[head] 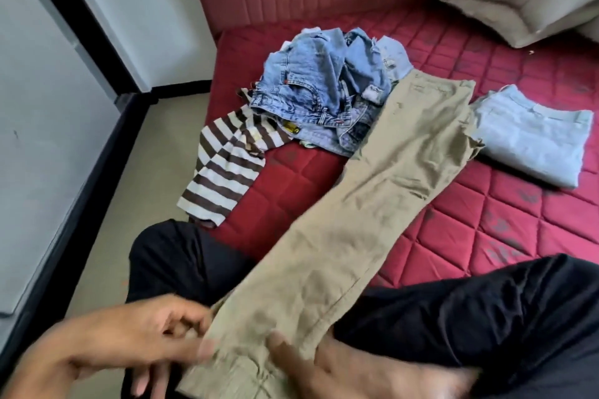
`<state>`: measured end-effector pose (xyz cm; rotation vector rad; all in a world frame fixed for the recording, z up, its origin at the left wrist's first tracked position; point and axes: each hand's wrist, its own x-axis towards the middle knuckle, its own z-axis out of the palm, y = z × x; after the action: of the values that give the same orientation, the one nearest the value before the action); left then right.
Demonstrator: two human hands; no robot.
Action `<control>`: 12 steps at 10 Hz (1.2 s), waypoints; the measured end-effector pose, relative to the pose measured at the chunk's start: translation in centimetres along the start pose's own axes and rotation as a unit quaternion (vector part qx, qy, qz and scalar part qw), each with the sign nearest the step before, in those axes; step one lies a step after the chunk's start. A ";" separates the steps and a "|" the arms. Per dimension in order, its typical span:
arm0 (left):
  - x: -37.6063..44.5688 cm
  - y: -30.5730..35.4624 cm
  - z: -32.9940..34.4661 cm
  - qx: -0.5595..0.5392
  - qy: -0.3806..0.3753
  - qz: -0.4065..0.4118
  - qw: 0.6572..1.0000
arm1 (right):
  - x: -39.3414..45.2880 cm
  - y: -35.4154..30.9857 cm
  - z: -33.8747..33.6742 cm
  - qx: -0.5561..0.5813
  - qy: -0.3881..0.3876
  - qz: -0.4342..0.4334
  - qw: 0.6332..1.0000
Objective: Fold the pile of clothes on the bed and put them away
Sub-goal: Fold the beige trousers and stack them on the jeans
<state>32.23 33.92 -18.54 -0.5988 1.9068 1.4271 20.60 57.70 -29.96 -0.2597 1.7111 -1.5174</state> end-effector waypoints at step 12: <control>9.7 16.4 0.7 -0.392 0.204 0.382 0.812 | 7.3 -14.5 -10.1 -0.047 0.256 -0.490 0.832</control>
<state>14.36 39.72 -15.26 -0.5331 1.8998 2.8834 3.95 56.79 -20.62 -0.9766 2.2253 -2.3934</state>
